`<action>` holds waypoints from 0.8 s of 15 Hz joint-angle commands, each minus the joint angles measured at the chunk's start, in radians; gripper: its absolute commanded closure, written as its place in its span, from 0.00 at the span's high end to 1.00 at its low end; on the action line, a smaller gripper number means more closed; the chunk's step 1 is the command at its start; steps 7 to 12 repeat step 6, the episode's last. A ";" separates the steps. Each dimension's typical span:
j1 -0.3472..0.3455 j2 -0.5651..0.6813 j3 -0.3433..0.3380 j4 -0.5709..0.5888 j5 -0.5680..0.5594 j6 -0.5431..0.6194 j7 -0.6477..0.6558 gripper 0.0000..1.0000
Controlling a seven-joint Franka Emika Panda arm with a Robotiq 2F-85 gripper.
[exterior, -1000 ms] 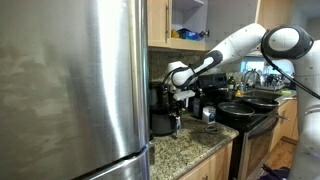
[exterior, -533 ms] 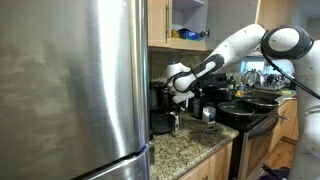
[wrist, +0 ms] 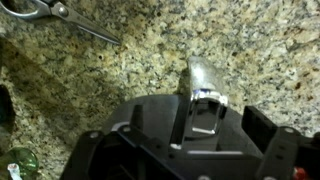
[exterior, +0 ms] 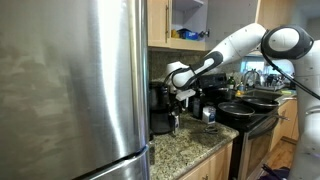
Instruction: Open the right cabinet door and then open the drawer of the air fryer
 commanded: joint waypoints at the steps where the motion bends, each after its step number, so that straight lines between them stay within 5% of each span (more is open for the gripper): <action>1: -0.014 -0.003 -0.004 -0.047 -0.010 0.222 -0.059 1.00; 5: -0.032 0.020 0.000 -0.098 0.022 0.535 -0.148 1.00; 6: -0.006 0.010 -0.012 -0.063 0.005 0.417 -0.090 1.00; 12: -0.006 0.010 -0.012 -0.063 0.005 0.417 -0.090 1.00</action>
